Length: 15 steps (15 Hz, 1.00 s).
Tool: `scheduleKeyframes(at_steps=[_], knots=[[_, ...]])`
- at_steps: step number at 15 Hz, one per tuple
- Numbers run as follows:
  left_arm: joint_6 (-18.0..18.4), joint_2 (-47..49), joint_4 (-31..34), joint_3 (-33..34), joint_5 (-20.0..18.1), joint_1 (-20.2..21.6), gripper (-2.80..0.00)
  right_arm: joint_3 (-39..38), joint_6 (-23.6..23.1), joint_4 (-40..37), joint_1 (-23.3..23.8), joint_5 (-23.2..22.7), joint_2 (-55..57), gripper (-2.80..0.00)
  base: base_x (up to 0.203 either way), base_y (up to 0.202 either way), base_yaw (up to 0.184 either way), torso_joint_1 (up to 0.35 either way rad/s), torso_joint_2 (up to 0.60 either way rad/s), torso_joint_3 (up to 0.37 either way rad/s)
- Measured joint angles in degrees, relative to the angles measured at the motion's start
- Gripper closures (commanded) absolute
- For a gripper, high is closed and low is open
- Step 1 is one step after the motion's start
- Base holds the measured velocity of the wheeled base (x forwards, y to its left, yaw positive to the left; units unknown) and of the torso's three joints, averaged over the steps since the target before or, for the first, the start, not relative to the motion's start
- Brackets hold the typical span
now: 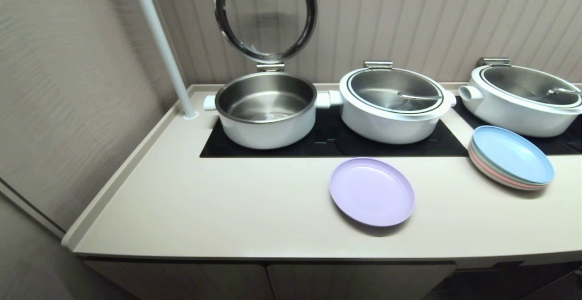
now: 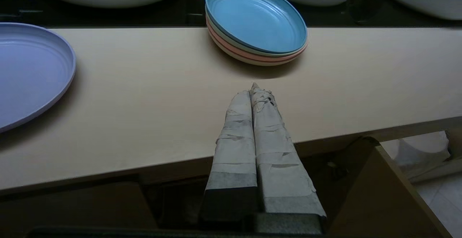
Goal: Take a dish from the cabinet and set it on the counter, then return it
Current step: Pick up the plate from the table
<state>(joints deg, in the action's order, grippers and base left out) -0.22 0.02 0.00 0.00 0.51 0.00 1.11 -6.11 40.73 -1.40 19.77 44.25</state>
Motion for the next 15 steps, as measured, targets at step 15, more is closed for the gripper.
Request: scheduleKeyframes(at_steps=[15], knots=[[0.0,0.0,0.0,0.0,0.0,0.0,0.00,-1.1,-0.5,-39.9,1.8,-19.7,-39.7,0.00,0.000,0.000,0.000,0.000,0.00,0.000]])
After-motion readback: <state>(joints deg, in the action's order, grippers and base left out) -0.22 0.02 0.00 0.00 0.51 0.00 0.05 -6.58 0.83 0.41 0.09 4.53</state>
